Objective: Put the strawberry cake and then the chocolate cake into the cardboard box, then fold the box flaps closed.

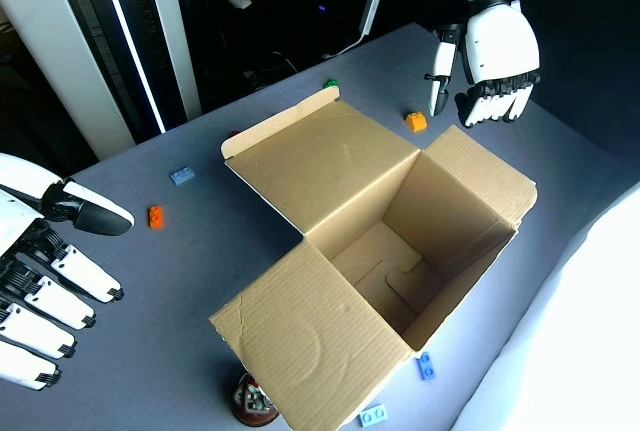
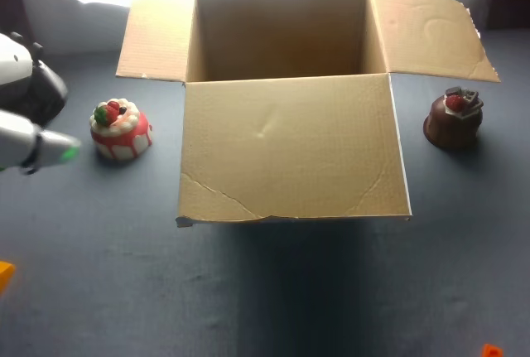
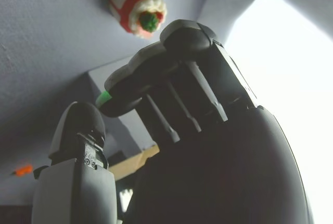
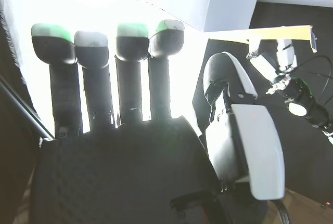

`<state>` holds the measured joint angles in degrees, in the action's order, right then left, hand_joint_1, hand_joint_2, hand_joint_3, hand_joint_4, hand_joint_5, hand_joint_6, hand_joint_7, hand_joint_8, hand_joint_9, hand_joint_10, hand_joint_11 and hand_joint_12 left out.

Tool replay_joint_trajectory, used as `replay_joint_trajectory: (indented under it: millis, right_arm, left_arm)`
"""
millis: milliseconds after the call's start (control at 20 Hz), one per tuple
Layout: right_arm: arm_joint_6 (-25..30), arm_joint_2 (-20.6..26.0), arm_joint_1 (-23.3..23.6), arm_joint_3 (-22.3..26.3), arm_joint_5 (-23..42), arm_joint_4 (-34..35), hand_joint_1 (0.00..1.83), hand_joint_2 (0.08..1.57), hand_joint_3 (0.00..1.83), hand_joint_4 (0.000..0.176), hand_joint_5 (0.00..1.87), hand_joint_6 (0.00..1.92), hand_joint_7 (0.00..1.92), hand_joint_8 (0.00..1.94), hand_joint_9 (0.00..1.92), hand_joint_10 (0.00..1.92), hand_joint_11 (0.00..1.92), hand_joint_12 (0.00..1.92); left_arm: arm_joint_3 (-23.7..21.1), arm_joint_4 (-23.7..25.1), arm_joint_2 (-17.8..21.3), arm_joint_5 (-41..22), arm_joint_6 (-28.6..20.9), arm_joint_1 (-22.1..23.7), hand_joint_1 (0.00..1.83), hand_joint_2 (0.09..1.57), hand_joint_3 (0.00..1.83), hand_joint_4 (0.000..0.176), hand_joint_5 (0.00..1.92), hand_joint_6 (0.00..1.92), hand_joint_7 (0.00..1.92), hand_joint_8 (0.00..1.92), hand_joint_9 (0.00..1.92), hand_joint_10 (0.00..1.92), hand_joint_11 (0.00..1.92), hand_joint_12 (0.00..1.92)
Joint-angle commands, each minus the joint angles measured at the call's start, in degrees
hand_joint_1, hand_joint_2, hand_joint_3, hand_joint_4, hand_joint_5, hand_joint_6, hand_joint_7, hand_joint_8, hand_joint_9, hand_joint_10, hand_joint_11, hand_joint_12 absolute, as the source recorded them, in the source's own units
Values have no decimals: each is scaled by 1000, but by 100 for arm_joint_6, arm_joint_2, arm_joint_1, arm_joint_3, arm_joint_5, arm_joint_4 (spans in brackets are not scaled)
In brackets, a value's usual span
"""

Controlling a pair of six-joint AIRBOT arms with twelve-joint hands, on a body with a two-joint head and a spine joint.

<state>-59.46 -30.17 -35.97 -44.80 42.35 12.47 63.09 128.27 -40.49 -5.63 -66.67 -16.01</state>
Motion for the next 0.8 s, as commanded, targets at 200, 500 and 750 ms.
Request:
replay_joint_trajectory:
  millis: [200, 500, 750]
  right_arm:
    - [-11, 82, 59, -5, 711, 31, 112, 1217, 5, 0, 211, 28, 212, 6, 144, 31, 0, 564]
    - [-28, 82, 59, -6, 704, 31, 151, 1200, 0, 0, 234, 13, 216, 0, 175, 19, 0, 598]
    - [-28, 80, 60, -5, 679, 31, 203, 1187, 0, 0, 246, 8, 215, 2, 189, 14, 0, 570]
  left_arm:
    - [31, -13, 11, 435, 10, 51, 165, 1268, 3, 26, 101, 1, 117, 0, 121, 3, 0, 670]
    - [83, -10, -190, 314, 11, 49, 656, 1120, 0, 52, 10, 0, 45, 0, 64, 0, 0, 473]
    - [366, -219, -824, 469, 10, -56, 988, 969, 0, 80, 0, 0, 0, 0, 0, 0, 0, 367]
